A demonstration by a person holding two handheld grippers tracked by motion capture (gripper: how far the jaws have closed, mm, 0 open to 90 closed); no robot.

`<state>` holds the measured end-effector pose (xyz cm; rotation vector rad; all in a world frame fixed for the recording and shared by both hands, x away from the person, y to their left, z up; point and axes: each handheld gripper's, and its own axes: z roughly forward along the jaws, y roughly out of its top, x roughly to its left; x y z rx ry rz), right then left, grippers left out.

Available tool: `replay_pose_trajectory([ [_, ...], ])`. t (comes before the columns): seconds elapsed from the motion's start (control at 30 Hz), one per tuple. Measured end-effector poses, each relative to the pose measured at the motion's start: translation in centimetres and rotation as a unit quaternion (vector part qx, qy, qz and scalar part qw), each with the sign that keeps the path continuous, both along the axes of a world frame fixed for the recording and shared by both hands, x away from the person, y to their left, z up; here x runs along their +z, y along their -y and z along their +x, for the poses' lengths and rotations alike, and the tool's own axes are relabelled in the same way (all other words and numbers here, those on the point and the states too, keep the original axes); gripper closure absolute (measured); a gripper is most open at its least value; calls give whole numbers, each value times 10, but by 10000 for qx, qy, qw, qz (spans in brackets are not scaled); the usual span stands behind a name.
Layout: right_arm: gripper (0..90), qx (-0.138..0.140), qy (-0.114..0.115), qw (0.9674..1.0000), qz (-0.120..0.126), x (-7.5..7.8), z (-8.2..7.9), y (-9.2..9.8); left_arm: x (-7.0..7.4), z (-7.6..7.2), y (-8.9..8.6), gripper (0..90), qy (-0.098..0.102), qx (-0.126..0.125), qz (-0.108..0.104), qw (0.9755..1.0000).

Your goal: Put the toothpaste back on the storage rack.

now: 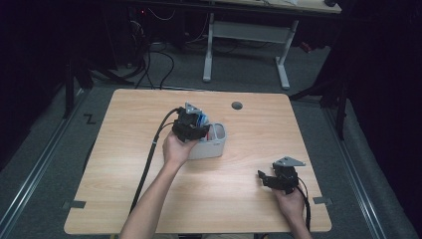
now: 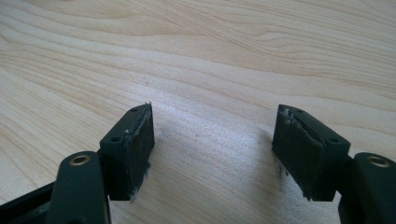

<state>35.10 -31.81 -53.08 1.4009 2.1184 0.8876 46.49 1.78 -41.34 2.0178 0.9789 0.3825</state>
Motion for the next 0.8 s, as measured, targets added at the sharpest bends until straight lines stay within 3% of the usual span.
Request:
replay_pose_trajectory([
  [0.53, 294, -6, 0, 10000, 3, 0, 0, 0, 7, -10, -7, 402, 217, 52, -39, 9997],
  [0.8, 294, -7, -1, 10000, 5, 0, 0, 0, 8, -14, -11, 402, 267, 32, -12, 9996],
])
